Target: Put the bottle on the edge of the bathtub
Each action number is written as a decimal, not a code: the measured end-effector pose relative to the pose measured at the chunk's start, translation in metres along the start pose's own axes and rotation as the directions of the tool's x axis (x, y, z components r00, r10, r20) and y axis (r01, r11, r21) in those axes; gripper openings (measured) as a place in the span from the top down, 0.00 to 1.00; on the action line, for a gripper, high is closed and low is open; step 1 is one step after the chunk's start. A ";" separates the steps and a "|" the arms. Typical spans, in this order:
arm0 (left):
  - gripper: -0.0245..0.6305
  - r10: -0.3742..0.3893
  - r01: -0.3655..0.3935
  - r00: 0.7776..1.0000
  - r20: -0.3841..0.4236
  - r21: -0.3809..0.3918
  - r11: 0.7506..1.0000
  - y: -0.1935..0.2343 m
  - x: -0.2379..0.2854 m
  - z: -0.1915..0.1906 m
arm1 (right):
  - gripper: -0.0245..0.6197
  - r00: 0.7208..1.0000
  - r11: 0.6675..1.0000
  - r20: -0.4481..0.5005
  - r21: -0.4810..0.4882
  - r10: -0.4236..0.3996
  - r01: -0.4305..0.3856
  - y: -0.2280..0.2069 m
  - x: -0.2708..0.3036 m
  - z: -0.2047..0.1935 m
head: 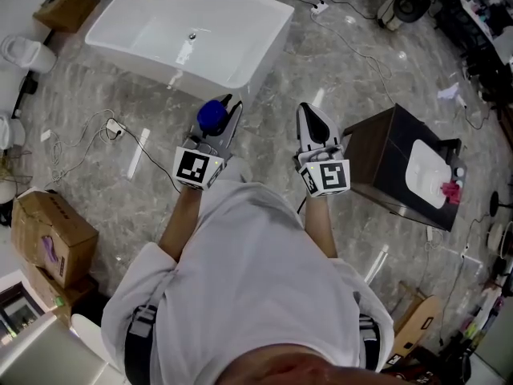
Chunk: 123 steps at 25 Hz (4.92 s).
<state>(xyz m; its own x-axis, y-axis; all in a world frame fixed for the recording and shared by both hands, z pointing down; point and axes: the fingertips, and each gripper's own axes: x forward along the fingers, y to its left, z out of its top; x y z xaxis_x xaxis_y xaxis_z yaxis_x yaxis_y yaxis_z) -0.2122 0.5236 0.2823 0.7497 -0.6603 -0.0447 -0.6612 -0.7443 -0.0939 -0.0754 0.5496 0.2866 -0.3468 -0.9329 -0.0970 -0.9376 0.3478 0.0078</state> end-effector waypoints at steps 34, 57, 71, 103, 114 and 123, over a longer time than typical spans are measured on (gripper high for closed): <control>0.83 -0.024 0.021 0.999 -0.039 -0.074 0.997 0.190 0.364 -0.075 | 0.96 0.991 1.000 -0.131 0.009 -0.013 0.014 -0.293 0.300 -0.067; 0.83 0.439 -0.442 0.897 -0.058 -0.107 0.890 0.325 0.626 -0.136 | 0.96 0.888 0.894 -0.099 0.047 0.448 -0.446 -0.506 0.580 -0.117; 0.83 0.512 -0.511 0.859 -0.014 -0.071 0.857 0.453 0.703 -0.210 | 0.96 0.832 0.837 -0.093 0.048 0.546 -0.544 -0.524 0.706 -0.193; 0.83 0.382 -0.382 0.924 -0.006 0.017 0.924 0.574 0.777 -0.604 | 0.96 0.858 0.870 -0.149 0.034 0.492 -0.492 -0.500 0.806 -0.541; 0.83 0.370 -0.368 0.928 -0.041 0.048 0.929 0.585 0.786 -0.637 | 0.96 0.863 0.877 -0.155 0.062 0.481 -0.477 -0.493 0.805 -0.552; 0.77 0.358 -0.358 0.933 -0.033 0.008 0.934 0.584 0.789 -0.635 | 0.96 0.865 0.879 -0.156 0.072 0.476 -0.471 -0.493 0.802 -0.549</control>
<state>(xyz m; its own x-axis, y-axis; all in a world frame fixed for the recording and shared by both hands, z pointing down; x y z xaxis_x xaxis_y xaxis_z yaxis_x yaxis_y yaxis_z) -0.0251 -0.4949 0.8243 0.4617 -0.8860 -0.0426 -0.8856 -0.4576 -0.0798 0.0941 -0.4211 0.7511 -0.7508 -0.6562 0.0750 -0.6591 0.7519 -0.0191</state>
